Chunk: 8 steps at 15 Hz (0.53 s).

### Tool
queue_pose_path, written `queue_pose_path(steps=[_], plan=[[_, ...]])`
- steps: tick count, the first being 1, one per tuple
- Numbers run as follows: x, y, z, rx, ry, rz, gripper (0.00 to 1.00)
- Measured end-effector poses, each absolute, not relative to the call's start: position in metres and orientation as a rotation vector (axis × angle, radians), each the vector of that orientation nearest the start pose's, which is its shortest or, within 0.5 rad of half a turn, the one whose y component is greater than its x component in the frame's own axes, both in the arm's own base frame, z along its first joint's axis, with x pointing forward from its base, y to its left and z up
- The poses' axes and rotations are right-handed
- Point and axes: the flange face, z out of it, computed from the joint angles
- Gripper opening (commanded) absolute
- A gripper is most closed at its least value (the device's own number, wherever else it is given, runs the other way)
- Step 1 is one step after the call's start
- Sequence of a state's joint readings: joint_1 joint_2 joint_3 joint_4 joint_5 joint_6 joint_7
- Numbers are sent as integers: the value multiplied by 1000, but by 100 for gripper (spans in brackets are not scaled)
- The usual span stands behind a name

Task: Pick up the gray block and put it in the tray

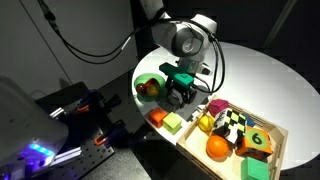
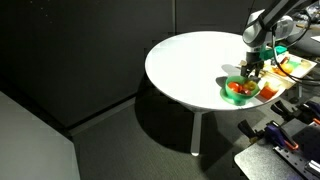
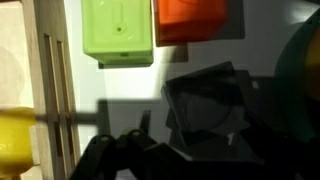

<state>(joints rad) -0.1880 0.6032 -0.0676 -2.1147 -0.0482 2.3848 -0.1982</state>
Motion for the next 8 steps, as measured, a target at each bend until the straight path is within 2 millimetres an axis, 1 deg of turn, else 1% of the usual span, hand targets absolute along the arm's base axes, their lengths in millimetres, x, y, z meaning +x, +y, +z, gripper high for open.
queue_pose_path(steps=[1, 3, 5, 8], plan=[[511, -137, 101, -3087, 18, 527, 49], [511, -138, 101, -3087, 21, 527, 34], [511, -138, 102, -3085, 28, 523, 32], [512, -141, 104, -3083, 51, 511, 32]])
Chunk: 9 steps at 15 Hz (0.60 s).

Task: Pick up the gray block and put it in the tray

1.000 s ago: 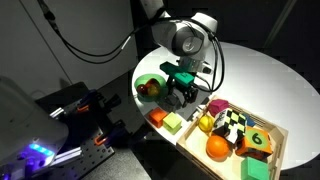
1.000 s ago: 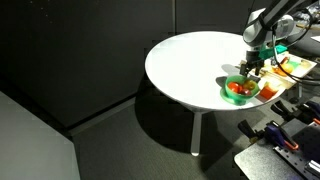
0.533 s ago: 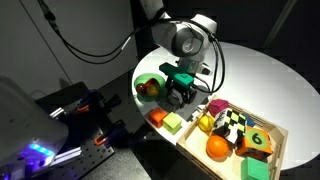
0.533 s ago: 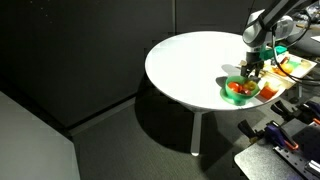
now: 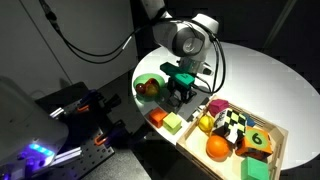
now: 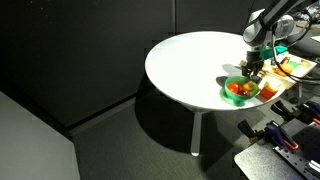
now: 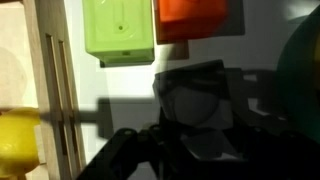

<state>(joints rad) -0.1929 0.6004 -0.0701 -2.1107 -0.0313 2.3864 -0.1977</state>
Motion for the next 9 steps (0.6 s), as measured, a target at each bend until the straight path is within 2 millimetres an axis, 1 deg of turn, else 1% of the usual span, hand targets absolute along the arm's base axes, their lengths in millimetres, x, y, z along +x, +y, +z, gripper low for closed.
queue_pose_path(steps=[3, 9], plan=[[515, -147, 112, -3085, 82, 480, 32], [521, -161, 138, -3112, 138, 378, 32]])
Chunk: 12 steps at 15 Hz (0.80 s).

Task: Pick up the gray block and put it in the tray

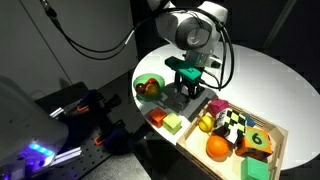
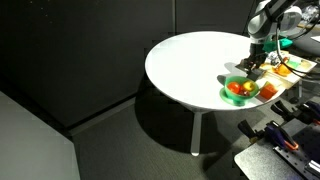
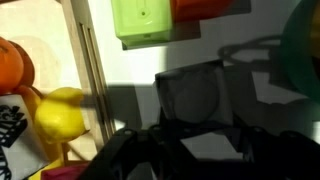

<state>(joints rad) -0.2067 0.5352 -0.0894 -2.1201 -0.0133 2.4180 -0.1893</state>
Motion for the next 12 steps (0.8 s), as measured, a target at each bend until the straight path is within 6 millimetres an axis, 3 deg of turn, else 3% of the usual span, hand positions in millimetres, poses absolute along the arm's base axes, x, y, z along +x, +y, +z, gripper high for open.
queue_pose_path(steps=[6, 12], plan=[[516, -187, 165, -3130, 231, 283, 32], [498, -224, 188, -3136, 357, 242, 32]])
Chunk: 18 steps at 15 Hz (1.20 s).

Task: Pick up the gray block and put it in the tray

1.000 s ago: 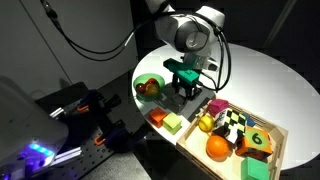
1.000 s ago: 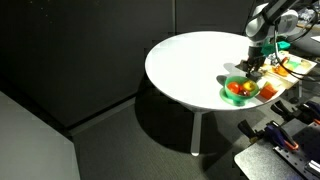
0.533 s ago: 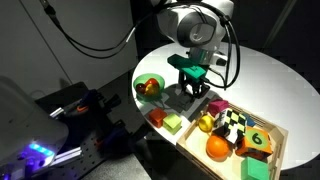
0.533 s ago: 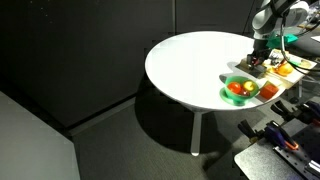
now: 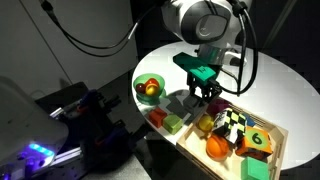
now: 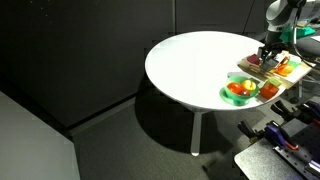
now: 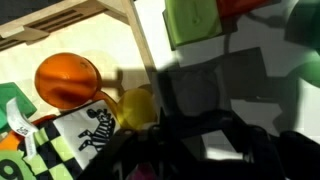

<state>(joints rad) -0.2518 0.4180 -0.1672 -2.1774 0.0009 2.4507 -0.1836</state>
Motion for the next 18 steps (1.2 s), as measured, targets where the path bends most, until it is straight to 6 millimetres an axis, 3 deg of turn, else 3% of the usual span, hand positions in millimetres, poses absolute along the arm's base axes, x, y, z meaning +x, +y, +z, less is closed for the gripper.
queue_pose_path(steps=[5, 6, 7, 9, 14, 18], plan=[[480, -259, 192, -3136, 480, 245, 32], [477, -265, 193, -3135, 504, 246, 66], [474, -271, 193, -3134, 525, 246, 84], [469, -279, 194, -3132, 557, 247, 98], [467, -284, 196, -3132, 574, 245, 100], [468, -275, 202, -3129, 552, 230, 100]])
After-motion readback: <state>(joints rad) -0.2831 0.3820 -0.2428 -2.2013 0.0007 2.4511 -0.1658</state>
